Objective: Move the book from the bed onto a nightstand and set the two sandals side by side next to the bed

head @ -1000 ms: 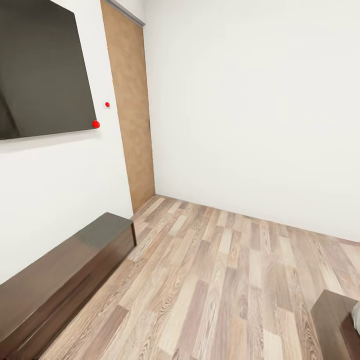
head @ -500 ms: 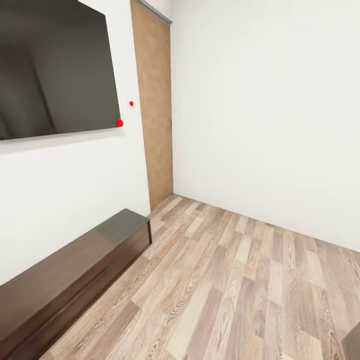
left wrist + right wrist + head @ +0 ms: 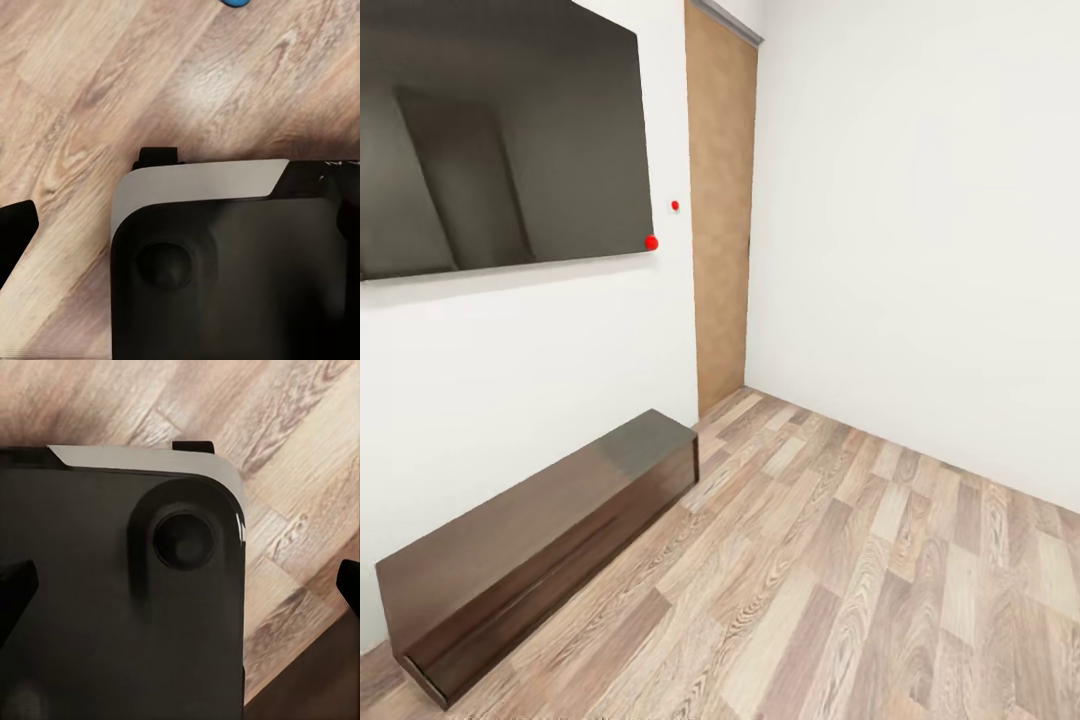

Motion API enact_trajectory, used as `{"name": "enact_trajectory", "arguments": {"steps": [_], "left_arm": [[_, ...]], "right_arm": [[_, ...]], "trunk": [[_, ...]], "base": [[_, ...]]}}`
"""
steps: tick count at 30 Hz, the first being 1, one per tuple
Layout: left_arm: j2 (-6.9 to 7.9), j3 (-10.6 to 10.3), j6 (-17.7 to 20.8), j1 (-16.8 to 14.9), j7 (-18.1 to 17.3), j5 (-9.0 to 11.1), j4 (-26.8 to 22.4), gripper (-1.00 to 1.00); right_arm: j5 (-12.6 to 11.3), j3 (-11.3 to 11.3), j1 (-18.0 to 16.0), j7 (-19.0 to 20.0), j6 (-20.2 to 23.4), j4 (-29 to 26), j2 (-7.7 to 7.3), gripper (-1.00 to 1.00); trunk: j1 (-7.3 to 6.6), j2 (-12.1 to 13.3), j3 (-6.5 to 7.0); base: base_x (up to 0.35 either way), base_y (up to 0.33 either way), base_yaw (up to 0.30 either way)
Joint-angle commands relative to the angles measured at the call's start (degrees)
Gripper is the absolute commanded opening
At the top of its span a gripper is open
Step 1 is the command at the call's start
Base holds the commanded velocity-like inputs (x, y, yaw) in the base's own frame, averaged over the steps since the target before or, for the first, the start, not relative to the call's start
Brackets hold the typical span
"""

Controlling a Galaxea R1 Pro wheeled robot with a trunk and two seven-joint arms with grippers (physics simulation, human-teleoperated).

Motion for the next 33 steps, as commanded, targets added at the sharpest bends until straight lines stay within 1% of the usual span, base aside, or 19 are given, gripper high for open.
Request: {"name": "enact_trajectory", "arguments": {"steps": [1, 33], "left_arm": [[-0.01, 0.01, 0.04, 0.00, 0.00, 0.01, -0.07, 1.00], [-0.01, 0.06, 0.02, 0.00, 0.00, 0.01, -0.07, 1.00]], "right_arm": [[-0.01, -0.04, -0.01, -0.07, -0.17, 0.00, 0.00, 1.00], [-0.01, 0.01, -0.01, -0.07, -0.17, -0.04, 0.00, 1.00]], "trunk": [[0.00, -0.02, -0.07], [0.00, -0.02, -0.71]], "base": [[0.000, 0.000, 0.283], [0.000, 0.000, 0.283]]}}
